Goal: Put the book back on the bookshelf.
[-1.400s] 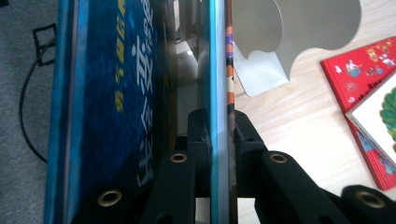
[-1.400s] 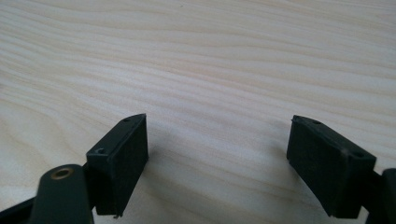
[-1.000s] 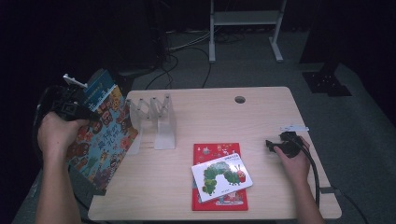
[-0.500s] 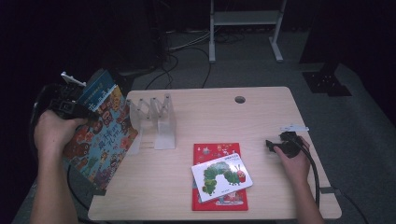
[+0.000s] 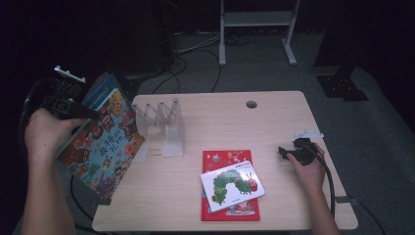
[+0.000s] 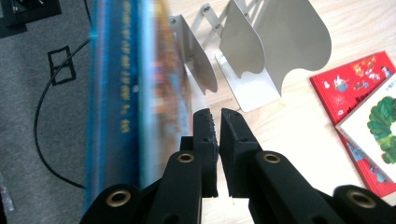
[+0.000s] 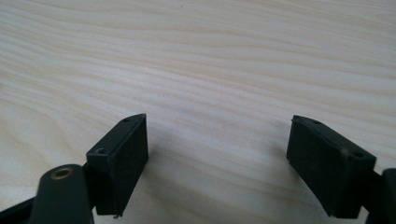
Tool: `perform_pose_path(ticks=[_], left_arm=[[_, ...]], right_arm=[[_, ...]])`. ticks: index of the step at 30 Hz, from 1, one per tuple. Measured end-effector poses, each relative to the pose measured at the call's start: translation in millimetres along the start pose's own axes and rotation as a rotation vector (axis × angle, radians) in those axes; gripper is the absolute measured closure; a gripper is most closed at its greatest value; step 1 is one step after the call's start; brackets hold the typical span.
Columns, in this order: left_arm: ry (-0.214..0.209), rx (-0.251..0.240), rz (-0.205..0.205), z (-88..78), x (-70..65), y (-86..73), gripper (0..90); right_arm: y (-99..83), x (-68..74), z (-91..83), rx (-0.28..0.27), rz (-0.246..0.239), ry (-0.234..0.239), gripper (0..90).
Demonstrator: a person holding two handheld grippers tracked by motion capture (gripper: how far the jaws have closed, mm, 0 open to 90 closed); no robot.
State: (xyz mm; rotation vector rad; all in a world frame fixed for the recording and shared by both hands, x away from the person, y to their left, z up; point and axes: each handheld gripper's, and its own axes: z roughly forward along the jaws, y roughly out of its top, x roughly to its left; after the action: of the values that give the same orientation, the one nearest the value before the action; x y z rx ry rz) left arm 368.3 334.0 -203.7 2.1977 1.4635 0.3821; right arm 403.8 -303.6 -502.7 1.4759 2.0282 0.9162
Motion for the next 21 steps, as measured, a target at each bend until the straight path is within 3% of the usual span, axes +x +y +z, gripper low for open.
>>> perform_pose_path(ticks=[9,16,21], left_arm=[[-0.069,-0.011,0.069,17.9,-19.2,1.8,83.1],[-0.098,-0.007,0.112,31.8,-31.8,0.2,78.8],[-0.139,-0.022,0.198,49.9,-48.1,-1.9,68.0]], right_arm=[[0.0,-0.1,0.1,0.000,0.000,0.000,19.9],[0.0,-0.1,-0.1,-0.001,-0.001,0.002,20.4],[0.0,0.0,-0.1,-0.001,-0.002,0.004,20.8]])
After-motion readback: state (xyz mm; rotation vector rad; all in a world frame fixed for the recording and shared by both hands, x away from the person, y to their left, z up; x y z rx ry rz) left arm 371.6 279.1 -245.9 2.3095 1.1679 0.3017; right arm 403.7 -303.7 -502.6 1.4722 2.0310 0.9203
